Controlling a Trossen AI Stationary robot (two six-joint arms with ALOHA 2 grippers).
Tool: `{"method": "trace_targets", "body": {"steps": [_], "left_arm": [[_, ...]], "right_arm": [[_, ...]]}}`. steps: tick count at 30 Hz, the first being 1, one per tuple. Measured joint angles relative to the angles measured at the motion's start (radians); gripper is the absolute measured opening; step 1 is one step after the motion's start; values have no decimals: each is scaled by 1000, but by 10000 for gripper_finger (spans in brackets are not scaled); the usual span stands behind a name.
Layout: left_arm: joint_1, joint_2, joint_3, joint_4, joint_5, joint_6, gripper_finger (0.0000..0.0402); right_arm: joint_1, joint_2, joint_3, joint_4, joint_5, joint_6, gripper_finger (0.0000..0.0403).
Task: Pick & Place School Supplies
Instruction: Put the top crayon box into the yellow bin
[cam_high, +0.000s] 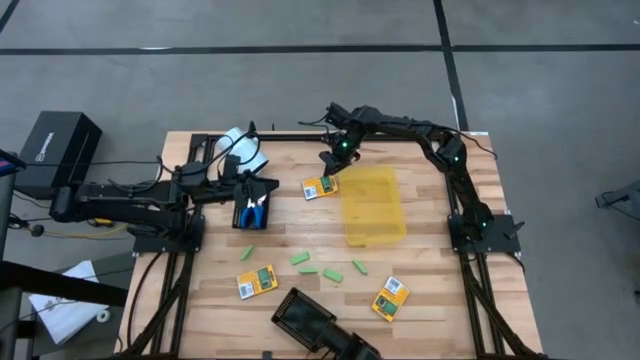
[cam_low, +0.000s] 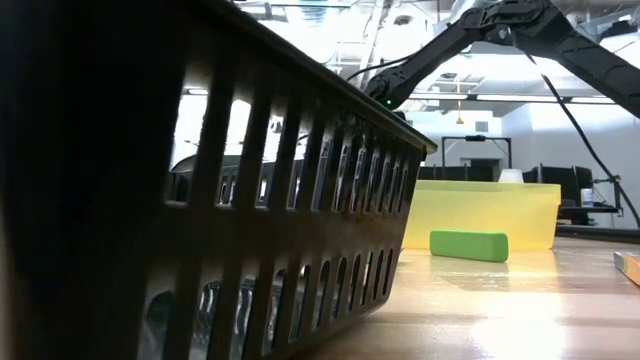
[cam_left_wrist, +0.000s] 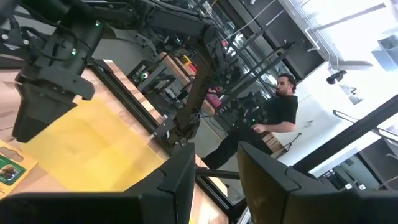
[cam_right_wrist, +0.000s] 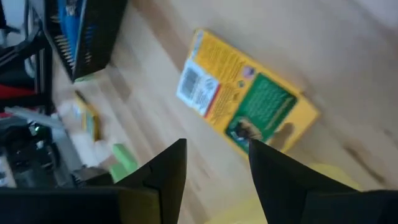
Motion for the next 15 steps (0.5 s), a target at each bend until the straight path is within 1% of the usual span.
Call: {"method": "trace_targets", "body": {"steps": [2, 8, 10, 12, 15], "left_arm": [[0, 0, 0, 0, 0, 7, 115], [7, 7, 2, -22, 0, 8, 115], [19, 31, 3, -78, 2, 8, 115], [35, 73, 0, -140, 5, 7, 115], [74, 166, 1, -134, 65, 8, 115]], "right_arm": [[-10, 0, 0, -2, 19, 2, 165], [-45, 0, 0, -18, 18, 8, 171], [-58, 0, 0, -33, -8, 8, 173], [-67, 0, -1, -38, -58, 8, 175], [-69, -9, 2, -39, -136, 9, 177]]}}
